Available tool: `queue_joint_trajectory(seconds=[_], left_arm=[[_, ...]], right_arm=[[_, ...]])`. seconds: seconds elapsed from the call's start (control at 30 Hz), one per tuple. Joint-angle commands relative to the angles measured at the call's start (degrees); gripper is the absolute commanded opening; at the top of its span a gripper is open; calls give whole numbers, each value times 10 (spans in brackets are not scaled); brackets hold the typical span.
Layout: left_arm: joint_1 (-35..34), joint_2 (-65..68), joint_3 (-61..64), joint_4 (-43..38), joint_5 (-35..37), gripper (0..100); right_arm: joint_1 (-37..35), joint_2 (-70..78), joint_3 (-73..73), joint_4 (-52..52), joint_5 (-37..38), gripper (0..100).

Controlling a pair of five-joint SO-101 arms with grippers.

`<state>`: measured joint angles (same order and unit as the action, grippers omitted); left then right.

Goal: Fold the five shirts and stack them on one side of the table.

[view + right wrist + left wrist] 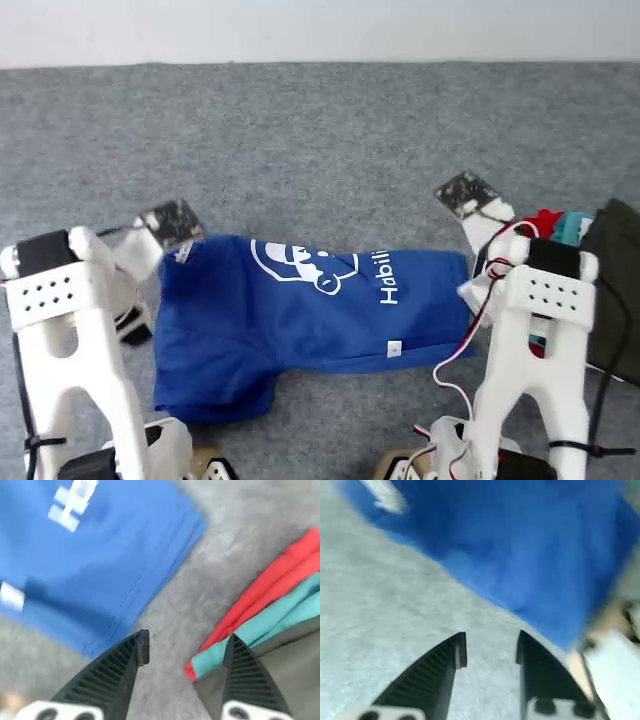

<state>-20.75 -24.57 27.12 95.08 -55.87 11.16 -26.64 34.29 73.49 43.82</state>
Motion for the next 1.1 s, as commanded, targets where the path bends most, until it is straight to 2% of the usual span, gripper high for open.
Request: queue_joint_trajectory(seconds=[0.0,0.1,0.23,0.33,0.7,0.83,0.93,1.07], left_arm=[[39,-10,-24,-101,115,57],[81,-9,9,-199,199,14],[122,8,68,-319,285,15],[135,69,67,-353,312,15],[135,367,-107,-360,339,15],[121,451,-172,-309,337,14],[97,480,-216,-273,336,14],[72,472,-237,-271,335,14]], right_arm=[[-44,-13,-2,-49,-63,113],[-82,25,-3,-83,-93,28],[-100,113,-18,-124,-120,20],[-100,182,-58,-131,-150,21],[-96,393,-212,-128,-183,23],[-80,431,-235,-127,-181,23],[-55,450,-257,-127,-181,23],[-41,463,-284,-127,-180,23]])
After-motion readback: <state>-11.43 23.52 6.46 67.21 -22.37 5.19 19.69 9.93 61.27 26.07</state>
